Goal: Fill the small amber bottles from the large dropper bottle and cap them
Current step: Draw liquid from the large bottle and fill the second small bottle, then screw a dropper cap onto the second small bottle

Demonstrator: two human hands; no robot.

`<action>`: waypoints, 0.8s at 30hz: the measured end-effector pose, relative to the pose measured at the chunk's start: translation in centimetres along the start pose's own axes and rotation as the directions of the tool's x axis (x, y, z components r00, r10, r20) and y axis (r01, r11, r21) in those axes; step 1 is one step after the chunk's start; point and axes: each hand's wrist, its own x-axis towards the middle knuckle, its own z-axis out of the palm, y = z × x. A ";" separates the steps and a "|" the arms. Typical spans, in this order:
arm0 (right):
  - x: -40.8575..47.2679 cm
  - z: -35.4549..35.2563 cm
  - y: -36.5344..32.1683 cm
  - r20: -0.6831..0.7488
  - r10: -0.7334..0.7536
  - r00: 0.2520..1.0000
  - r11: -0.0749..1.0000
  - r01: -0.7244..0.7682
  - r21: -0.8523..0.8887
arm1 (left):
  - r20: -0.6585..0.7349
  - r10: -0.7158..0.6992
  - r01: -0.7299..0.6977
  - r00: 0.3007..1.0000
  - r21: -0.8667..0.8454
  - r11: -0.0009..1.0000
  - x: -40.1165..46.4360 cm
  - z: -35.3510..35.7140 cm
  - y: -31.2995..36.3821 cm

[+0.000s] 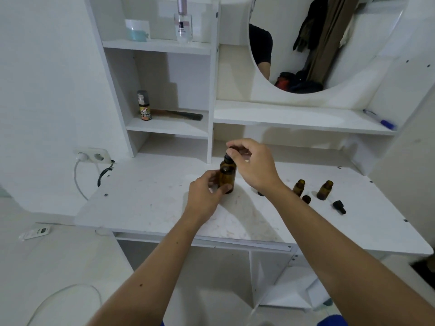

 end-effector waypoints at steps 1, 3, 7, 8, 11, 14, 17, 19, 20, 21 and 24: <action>0.0 0.0 0.1 0.000 -0.007 1.000 1.000 0.007 -0.004 | 0.000 -0.001 0.001 1.000 0.010 1.000 -0.1 0.0 0.1; 0.0 -0.1 0.1 -0.006 -0.019 1.000 1.000 0.019 -0.010 | 0.004 -0.015 0.015 1.000 0.025 1.000 -0.2 -0.1 0.4; -0.3 -1.2 -0.2 -0.051 -0.011 0.999 1.000 0.013 0.027 | 0.006 -0.032 0.032 0.999 0.009 0.999 -0.7 -0.1 0.5; -0.5 -1.6 -0.2 -0.063 -0.001 0.998 0.999 0.004 0.043 | 0.004 -0.036 0.036 0.999 0.003 0.999 -0.9 -0.1 0.5; -1.4 -3.1 0.0 -0.109 0.011 0.994 0.998 -0.005 0.062 | -0.038 -0.066 0.066 0.997 -0.008 0.998 -1.8 -0.1 0.5; -3.1 -4.9 0.8 -0.146 0.031 0.989 0.998 -0.022 0.062 | -0.098 -0.126 0.123 0.987 -0.038 0.992 -3.1 -0.1 0.6; -5.3 -7.0 2.6 -0.198 0.059 0.978 0.997 -0.049 0.055 | -0.126 -0.120 0.117 0.985 -0.030 0.993 -4.7 0.4 0.9; -7.0 -8.4 4.0 -0.230 0.100 0.968 0.995 -0.092 0.047 | -0.133 -0.091 0.089 0.987 -0.022 0.996 -5.6 1.2 1.4; -7.8 -9.0 4.7 -0.247 0.131 0.960 0.991 -0.120 0.058 | -0.125 -0.080 0.077 0.989 -0.026 0.997 -5.9 1.7 1.8; -8.6 -9.6 5.5 -0.264 0.162 0.951 0.986 -0.149 0.072 | -0.109 -0.070 0.067 0.992 -0.032 0.997 -6.2 2.3 2.2; -10.6 -11.0 7.6 -0.297 0.257 0.920 0.966 -0.242 0.087 | -0.030 -0.024 0.023 0.999 -0.044 0.999 -6.7 4.4 3.2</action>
